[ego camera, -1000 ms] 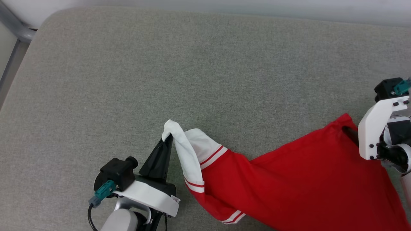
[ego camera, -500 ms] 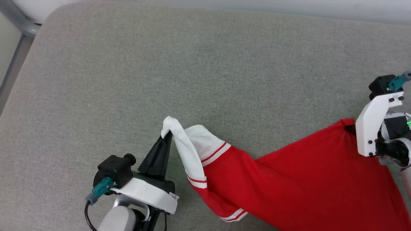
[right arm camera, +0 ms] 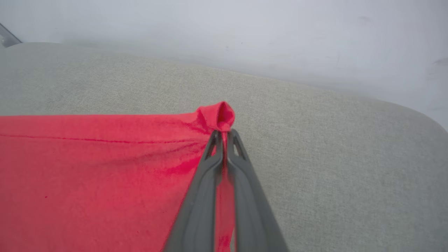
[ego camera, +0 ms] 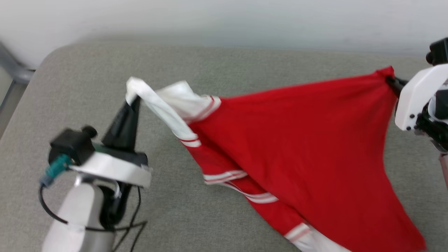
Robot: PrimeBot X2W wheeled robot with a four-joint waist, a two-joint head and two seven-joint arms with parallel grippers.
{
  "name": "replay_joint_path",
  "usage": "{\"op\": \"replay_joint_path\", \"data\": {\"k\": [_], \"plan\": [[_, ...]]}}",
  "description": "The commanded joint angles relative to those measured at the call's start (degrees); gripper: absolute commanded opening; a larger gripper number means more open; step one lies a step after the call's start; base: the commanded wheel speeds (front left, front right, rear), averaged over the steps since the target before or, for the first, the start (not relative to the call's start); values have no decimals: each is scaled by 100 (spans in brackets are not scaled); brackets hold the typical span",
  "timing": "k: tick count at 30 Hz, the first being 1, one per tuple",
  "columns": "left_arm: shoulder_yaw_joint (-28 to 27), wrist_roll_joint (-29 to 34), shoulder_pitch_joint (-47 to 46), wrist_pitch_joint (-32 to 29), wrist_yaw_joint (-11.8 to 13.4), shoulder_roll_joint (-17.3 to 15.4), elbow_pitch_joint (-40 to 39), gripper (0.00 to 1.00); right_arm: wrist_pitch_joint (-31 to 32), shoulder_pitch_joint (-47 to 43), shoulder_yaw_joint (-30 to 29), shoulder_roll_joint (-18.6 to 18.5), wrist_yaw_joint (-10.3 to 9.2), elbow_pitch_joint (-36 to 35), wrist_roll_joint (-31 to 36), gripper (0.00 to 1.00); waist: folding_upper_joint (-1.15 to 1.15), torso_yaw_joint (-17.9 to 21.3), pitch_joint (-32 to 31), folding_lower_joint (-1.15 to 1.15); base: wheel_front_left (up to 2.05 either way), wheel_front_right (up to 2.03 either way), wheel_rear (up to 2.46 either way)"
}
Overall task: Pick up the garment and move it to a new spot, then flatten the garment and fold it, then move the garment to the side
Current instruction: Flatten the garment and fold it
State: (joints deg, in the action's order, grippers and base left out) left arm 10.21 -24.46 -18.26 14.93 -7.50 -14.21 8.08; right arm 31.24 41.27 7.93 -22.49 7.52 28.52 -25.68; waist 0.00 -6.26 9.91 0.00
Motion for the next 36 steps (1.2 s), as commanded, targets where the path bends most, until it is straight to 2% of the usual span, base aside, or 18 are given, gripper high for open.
{"op": "replay_joint_path", "data": {"k": [1, 7, 13, 14, 20, 26, 32, 36], "plan": [[-60, -82, -301, 20, 3, -99, 61, 0, -154, 185, -60, 104, -6, 7, 111, 0, 0, 179, -177, 0, 0, 0, 0], [-112, -363, -1455, -281, 3, -463, 504, 0, -568, 760, -252, 256, -6, 97, 530, 0, 0, 406, -246, 0, 0, 0, 0], [29, -822, -2782, -611, 4, -757, 1175, 0, -836, 1576, -435, 376, -7, 247, 932, 0, 0, 600, 90, 0, 0, 0, 0], [29, -822, -2782, -611, 4, -757, 1175, 0, -836, 1576, -435, 376, -7, 247, 932, 0, 0, 600, 90, 0, 0, 0, 0], [-21, -1122, -4339, -797, 7, -1082, 1904, 0, -1165, 2627, -739, 511, -8, 240, 1270, 0, 0, 732, 880, 0, 0, 0, 0], [-31, -1019, -6015, -846, 10, -1531, 2546, 0, -1528, 3836, -1119, 679, -10, 341, 1680, 0, 0, 861, 1686, 0, 0, 0, 0], [141, -1004, -7182, -847, 10, -1603, 3031, 0, -1750, 4718, -1180, 761, -11, 517, 1932, 0, 0, 853, 2321, 0, 0, 0, 0], [303, -1061, -7491, -773, 9, -1618, 3408, 0, -1949, 5080, -1118, 834, -11, 872, 1980, 0, 0, 848, 2596, 0, 0, 0, 0]]}}
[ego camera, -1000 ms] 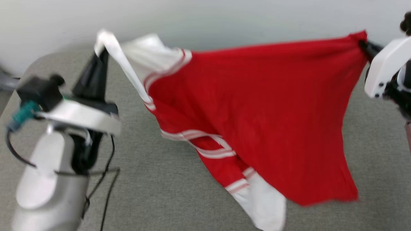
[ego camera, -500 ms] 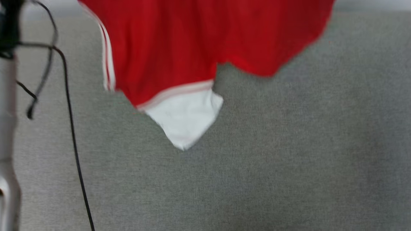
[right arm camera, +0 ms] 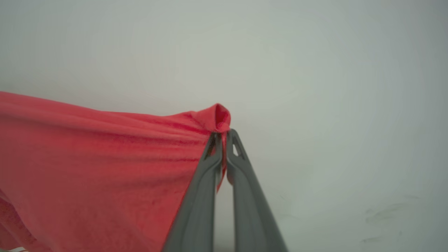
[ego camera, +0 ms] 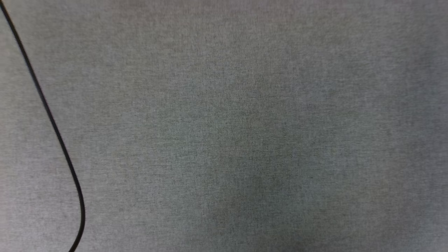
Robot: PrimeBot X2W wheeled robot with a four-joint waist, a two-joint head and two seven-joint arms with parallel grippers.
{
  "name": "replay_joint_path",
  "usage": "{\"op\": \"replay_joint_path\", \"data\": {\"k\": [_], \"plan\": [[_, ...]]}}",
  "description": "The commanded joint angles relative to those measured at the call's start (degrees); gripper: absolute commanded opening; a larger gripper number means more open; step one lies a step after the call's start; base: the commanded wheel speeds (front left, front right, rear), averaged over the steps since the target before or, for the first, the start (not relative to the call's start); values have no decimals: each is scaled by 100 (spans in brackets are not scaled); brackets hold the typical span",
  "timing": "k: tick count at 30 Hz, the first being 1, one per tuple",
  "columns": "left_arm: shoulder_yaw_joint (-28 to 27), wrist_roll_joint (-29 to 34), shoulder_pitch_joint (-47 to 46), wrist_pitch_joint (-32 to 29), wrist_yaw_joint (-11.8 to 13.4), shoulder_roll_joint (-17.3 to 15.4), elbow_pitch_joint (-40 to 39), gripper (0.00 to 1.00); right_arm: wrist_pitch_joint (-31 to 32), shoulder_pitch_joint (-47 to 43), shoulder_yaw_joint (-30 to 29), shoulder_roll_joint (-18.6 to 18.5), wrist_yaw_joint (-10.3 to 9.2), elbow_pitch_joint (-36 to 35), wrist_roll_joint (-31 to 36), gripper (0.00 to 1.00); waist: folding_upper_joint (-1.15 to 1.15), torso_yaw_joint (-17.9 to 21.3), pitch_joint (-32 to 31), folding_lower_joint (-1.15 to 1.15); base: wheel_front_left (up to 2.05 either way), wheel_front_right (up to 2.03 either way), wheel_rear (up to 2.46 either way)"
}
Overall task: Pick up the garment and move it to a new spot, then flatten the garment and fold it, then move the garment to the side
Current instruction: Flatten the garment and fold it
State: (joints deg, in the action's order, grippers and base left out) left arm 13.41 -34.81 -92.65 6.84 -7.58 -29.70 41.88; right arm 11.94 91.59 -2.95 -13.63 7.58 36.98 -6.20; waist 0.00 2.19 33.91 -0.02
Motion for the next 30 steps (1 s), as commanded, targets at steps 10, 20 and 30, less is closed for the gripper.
{"op": "replay_joint_path", "data": {"k": [10, 20, 30], "plan": [[260, -758, 186, 253, 15, 123, 721, 0, -476, 337, 395, 29, -15, 1314, -168, 0, 0, -84, 526, 2, 0, 0, 0], [1041, -1702, 1892, 549, 14, 303, 542, 0, -955, -978, 1194, 36, -13, 2116, -808, 0, 0, -231, -94, 2, 0, 0, 0], [1817, -2297, 4413, 796, 13, 319, -86, 0, -1251, -3517, 1808, -151, -12, 1758, -1764, 0, 0, -388, -1420, 2, 0, 0, 0]]}}
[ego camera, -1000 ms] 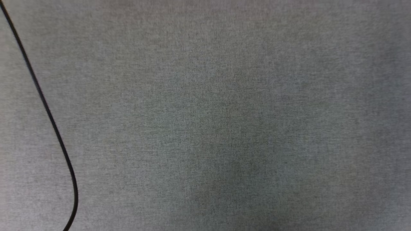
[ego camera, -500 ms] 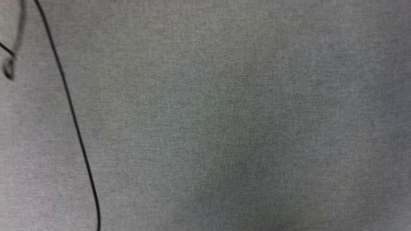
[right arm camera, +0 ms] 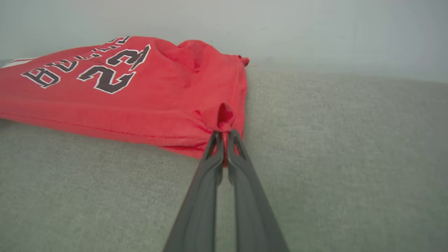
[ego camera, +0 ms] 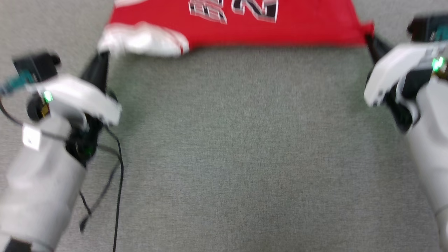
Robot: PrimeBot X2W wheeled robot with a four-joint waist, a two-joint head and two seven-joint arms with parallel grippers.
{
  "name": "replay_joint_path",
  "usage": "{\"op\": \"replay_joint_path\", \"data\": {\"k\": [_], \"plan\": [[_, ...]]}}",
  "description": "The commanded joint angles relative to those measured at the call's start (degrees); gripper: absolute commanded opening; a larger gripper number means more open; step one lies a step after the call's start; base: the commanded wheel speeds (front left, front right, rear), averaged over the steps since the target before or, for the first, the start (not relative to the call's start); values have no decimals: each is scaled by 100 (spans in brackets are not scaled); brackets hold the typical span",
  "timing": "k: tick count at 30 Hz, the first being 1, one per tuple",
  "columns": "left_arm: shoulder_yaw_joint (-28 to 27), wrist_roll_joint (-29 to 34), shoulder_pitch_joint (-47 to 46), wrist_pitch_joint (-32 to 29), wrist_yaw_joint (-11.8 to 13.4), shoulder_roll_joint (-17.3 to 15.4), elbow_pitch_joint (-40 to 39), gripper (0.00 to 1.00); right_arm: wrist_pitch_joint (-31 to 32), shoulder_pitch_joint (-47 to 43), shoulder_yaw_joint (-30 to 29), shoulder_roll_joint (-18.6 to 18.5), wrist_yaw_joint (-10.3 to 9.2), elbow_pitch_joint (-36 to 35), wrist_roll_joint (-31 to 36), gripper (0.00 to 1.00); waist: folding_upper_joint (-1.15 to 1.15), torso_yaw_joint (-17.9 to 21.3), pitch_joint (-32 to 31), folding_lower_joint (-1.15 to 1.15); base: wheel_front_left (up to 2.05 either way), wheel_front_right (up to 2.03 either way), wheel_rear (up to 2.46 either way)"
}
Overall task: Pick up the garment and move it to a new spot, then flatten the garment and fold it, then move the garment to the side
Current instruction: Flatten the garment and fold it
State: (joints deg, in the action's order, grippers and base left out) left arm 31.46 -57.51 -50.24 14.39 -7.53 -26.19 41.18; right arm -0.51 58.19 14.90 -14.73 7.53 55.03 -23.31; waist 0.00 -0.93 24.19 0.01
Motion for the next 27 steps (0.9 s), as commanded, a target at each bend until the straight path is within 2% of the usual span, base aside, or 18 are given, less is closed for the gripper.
{"op": "replay_joint_path", "data": {"k": [1, 7, 11, 15, 19, 27], "plan": [[33, -84, 414, 48, 8, -19, -90, 0, -16, -403, 58, -85, -8, -146, -122, 0, 0, -83, -571, -1, 0, 0, 0], [-33, -339, 1776, 78, 23, -107, -596, 0, 116, -1820, 134, -322, -7, -830, -444, 0, 0, -103, -1281, -1, 0, 0, 0], [-75, -442, 2630, 81, 229, -220, -1010, 0, 301, -2777, 45, -412, -8, -1394, -545, 0, 0, -65, -1708, -1, 0, 0, 0], [-171, -740, 3741, 35, 641, -361, -1772, 0, 583, -3980, -283, -464, -9, -2163, -460, 0, 0, -70, -2132, -1, 0, 0, 0], [-195, -903, 4508, 27, 1078, -432, -2335, 0, 926, -4913, -654, -341, -9, -2756, -371, 0, 0, -120, -2396, -1, 0, 0, 0], [-272, -1149, 5529, 12, 1601, -538, -3276, 0, 1599, -6340, -1437, 35, -9, -3947, -91, 0, 0, -224, -2618, -1, 0, 0, 0]]}}
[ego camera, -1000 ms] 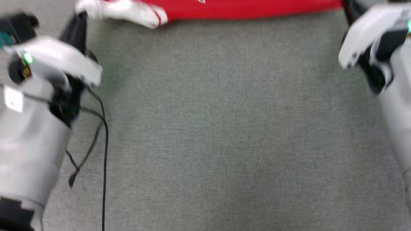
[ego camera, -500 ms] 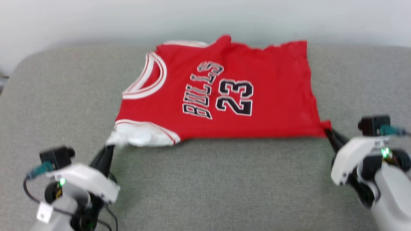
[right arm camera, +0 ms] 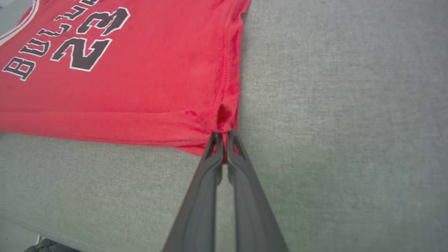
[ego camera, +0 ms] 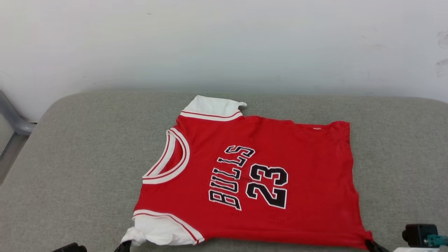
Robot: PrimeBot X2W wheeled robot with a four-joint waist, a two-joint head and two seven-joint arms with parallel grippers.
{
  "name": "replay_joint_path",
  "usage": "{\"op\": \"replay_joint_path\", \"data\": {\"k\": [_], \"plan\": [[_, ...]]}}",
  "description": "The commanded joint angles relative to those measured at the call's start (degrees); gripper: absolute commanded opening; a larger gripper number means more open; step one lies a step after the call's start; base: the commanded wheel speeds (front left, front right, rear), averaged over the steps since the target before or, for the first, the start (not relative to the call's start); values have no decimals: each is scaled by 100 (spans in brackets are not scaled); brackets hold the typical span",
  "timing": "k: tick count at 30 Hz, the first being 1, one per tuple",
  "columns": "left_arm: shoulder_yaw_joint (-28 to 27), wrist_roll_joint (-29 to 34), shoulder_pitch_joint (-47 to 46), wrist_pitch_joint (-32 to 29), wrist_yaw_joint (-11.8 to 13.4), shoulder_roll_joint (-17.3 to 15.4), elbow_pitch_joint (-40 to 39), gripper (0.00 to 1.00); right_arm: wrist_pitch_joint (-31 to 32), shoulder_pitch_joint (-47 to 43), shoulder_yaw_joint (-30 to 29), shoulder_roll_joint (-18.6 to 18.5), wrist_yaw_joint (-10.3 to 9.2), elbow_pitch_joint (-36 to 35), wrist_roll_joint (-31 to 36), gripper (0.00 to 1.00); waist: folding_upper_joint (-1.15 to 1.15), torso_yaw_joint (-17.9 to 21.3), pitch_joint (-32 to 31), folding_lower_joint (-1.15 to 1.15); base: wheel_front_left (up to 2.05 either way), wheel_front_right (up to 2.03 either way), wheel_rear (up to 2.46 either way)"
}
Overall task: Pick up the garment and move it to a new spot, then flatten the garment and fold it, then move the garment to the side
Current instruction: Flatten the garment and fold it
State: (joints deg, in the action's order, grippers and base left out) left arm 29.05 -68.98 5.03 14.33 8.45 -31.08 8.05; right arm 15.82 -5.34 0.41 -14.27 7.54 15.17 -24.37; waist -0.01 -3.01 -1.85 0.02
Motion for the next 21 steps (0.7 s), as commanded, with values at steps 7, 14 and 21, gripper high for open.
{"op": "replay_joint_path", "data": {"k": [7, 14, 21], "plan": [[71, 52, 538, -135, 418, -284, -703, 0, 607, -884, -618, 396, -10, -992, 353, 0, 1, -128, -68, -2, 0, 0, 0], [87, 232, 341, -221, 572, -432, -1104, 0, 966, -841, -793, 542, -9, -1682, 539, 0, 1, -120, 16, -2, 0, 0, 0], [169, 597, -511, -296, 420, -396, -854, 0, 1198, -199, -671, 390, -8, -1803, 659, 0, 1, -101, 377, -2, 0, 0, 0]]}}
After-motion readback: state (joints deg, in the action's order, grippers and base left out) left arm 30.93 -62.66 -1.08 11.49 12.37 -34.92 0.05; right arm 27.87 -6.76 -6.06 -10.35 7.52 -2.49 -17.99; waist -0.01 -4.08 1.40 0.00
